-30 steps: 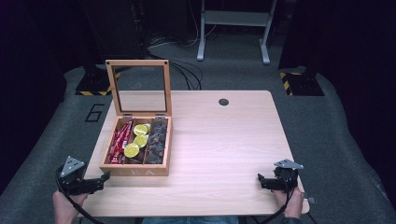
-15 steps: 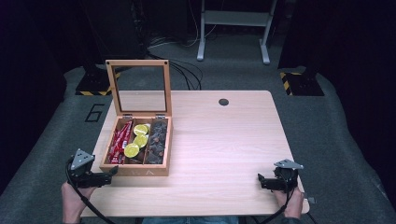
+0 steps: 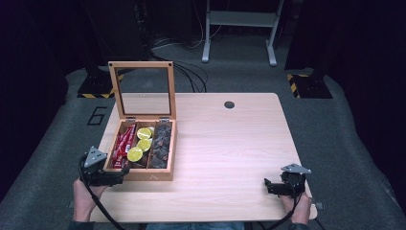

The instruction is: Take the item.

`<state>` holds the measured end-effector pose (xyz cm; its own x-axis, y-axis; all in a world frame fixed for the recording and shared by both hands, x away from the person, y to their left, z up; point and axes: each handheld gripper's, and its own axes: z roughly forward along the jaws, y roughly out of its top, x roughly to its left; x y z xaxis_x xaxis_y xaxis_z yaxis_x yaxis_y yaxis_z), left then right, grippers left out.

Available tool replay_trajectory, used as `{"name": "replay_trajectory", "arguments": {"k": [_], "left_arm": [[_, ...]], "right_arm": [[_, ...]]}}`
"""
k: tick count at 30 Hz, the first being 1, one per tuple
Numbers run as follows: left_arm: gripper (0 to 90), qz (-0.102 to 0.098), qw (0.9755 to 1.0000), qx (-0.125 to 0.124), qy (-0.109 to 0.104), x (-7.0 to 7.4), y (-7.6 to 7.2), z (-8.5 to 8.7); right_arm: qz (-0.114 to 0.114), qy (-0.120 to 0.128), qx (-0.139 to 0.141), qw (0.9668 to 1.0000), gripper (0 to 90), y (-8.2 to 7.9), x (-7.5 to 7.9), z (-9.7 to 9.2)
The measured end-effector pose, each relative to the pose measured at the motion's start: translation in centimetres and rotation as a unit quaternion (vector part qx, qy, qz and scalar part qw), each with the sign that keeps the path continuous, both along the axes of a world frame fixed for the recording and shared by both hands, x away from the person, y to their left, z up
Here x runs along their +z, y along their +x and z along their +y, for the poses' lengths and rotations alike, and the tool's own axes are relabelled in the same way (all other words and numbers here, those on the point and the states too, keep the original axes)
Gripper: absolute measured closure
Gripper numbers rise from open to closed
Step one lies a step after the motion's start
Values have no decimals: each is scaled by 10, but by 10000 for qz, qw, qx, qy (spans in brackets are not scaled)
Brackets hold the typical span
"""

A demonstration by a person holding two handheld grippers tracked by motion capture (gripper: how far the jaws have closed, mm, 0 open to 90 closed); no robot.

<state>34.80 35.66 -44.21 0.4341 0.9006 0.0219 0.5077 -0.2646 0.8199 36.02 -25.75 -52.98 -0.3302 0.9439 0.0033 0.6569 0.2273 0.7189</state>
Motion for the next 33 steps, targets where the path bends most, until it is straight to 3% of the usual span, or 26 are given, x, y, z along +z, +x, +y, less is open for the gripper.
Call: {"name": "replay_trajectory", "arguments": {"k": [19, 27, 33], "left_arm": [[24, 116, 9993, -341, 89, 0, 23, -25], [30, 203, 9990, -392, 108, -4, 31, -32], [28, 240, 9986, -385, 255, -7, 36, -37]], "right_arm": [[-15, 18, -14, 10000, 9, 0, 0, 0], [-18, 19, -18, 10000, 10, 0, 0, 0], [-13, 33, -42, 10000, 13, -1, 0, 1]]}}
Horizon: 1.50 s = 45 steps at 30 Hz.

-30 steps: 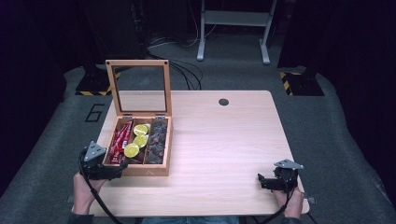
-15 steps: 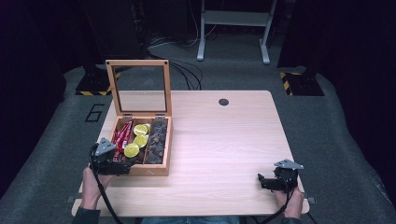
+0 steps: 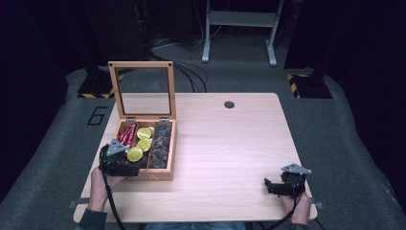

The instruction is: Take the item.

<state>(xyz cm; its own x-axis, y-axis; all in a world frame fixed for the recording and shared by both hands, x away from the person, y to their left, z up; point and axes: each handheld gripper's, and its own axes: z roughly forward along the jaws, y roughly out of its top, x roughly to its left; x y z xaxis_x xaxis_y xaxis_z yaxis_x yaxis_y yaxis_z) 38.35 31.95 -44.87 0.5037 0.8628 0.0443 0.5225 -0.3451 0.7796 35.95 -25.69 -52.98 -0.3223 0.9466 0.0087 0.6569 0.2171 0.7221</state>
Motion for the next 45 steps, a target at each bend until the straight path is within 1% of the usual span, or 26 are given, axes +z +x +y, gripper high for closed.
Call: {"name": "replay_trajectory", "arguments": {"k": [2, 4, 5, 8, 9, 12, 13, 15, 16, 19, 22, 24, 25, 26, 27, 30, 35, 45], "left_arm": [[30, 49, 10000, -24, 59, 0, 2, -2], [41, 47, 10000, -6, 88, -1, 2, -3], [68, 82, 9999, -46, 101, 0, 2, -3], [97, 91, 9999, -62, 121, -1, 4, -4], [121, 126, 9998, -83, 136, -1, 4, -5], [139, 97, 9997, -29, 220, -2, 5, -7], [144, 133, 9997, -37, 224, -2, 6, -7], [169, 123, 9995, 3, 278, -3, 6, -8], [193, 128, 9993, 37, 363, -3, 7, -8], [205, 139, 9993, 61, 331, -4, 7, -9], [211, 121, 9993, 77, 358, -5, 8, -9], [222, 153, 9990, 87, 408, -5, 8, -9], [229, 158, 9990, 106, 398, -5, 8, -9], [241, 131, 9990, 136, 402, -6, 8, -9], [257, 148, 9987, 133, 467, -6, 8, -9], [303, 113, 9985, 184, 496, -6, 7, -8], [370, 41, 9985, 264, 487, -6, 6, -7], [376, -5, 9985, 240, 489, -7, 6, -7]], "right_arm": [[0, -3, -2, 10000, 14, 0, 0, 0], [1, -5, -2, 10000, 14, 0, 0, 0], [-1, -5, -2, 10000, 14, 0, 0, 0], [-3, -7, -2, 10000, 14, 0, 0, 0], [-3, -7, -1, 10000, 15, 0, 0, 0], [-4, -7, 1, 10000, 15, 0, 0, 0], [-4, -6, 1, 10000, 15, 0, 0, 0], [-4, -6, 2, 10000, 15, 0, 0, 0], [-4, -7, 1, 10000, 15, 0, 0, 0], [-2, -4, 3, 10000, 16, 0, 0, 0], [-3, -4, 2, 10000, 16, 0, 0, 0], [-3, -3, 2, 10000, 16, 0, 0, 0], [-3, -4, 2, 10000, 16, 0, 0, 0], [-4, -4, 2, 10000, 16, 0, 0, 0], [-3, -4, 2, 10000, 16, 0, 0, 0], [-7, -4, 2, 10000, 16, 0, 0, 0], [-7, -5, 1, 10000, 16, 0, 0, 0], [-8, -2, 1, 10000, 17, 0, 0, 0]]}}
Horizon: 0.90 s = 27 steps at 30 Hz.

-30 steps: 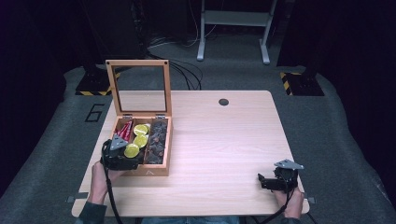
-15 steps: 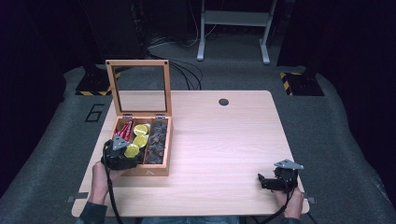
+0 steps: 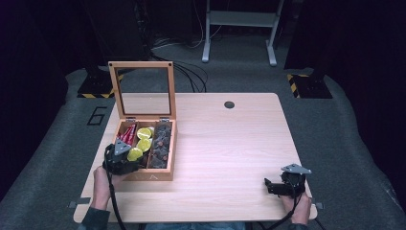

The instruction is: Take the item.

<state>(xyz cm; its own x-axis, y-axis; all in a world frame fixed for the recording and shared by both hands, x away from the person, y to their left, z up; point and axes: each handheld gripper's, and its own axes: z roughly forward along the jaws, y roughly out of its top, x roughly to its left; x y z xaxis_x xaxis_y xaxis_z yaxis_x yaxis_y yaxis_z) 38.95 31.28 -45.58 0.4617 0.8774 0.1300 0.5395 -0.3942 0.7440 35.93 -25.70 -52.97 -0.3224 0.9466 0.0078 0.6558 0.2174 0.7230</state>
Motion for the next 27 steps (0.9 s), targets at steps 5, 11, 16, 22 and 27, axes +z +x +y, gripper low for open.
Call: {"name": "replay_trajectory", "arguments": {"k": [5, 11, 16, 22, 27], "left_arm": [[377, -16, 10000, 16, -32, -1, -1, 0], [377, -86, 10000, 10, -13, 0, -2, 0], [377, -134, 9999, 17, -55, 2, -4, 0], [377, -270, 9996, 22, -85, 6, -6, 0], [377, -279, 9994, 14, -186, 8, -6, 1]], "right_arm": [[-2, -2, -2, 10000, 18, 0, 0, 0], [-3, -2, -2, 10000, 18, 0, 0, 0], [-2, -27, 19, 10000, 18, 0, 0, 0], [-6, -2, -3, 10000, 18, 0, 0, 0], [-1, 1, -7, 10000, 18, 0, 0, 0]]}}
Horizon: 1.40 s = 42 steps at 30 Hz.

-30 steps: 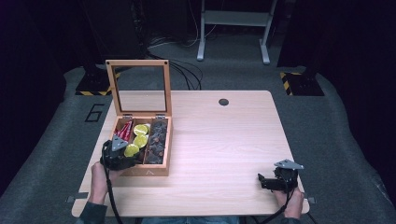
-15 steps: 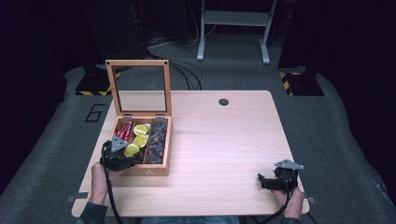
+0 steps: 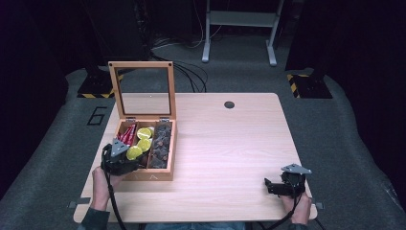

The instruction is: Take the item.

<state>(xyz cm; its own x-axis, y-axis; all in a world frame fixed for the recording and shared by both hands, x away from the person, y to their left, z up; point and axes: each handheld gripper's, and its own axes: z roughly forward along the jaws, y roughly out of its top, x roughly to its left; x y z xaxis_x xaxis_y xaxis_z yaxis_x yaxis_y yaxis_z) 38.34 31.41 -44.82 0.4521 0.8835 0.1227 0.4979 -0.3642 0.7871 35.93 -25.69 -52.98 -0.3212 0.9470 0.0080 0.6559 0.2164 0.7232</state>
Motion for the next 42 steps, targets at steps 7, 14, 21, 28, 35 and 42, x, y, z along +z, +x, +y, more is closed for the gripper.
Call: {"name": "replay_trajectory", "arguments": {"k": [7, 14, 21, 28, 35, 42], "left_arm": [[377, -103, 9999, -50, -5, 6, -2, -2], [378, -189, 9997, -141, -80, 12, -2, -5], [378, -256, 9994, -227, -59, 18, -1, -10], [378, -281, 9991, -322, -8, 22, 1, -18], [378, -342, 9984, -445, -42, 26, 3, -26], [379, -339, 9976, -600, -21, 29, 6, -37]], "right_arm": [[-1, -22, 16, 10000, 19, 0, 0, 0], [-2, -21, 14, 10000, 19, 0, 0, 0], [-2, -21, 10, 10000, 19, 0, 0, 0], [1, -20, 13, 10000, 19, 0, 0, 0], [0, -19, 14, 10000, 19, 0, 0, 0], [-9, -2, -24, 10000, 19, 0, 0, 0]]}}
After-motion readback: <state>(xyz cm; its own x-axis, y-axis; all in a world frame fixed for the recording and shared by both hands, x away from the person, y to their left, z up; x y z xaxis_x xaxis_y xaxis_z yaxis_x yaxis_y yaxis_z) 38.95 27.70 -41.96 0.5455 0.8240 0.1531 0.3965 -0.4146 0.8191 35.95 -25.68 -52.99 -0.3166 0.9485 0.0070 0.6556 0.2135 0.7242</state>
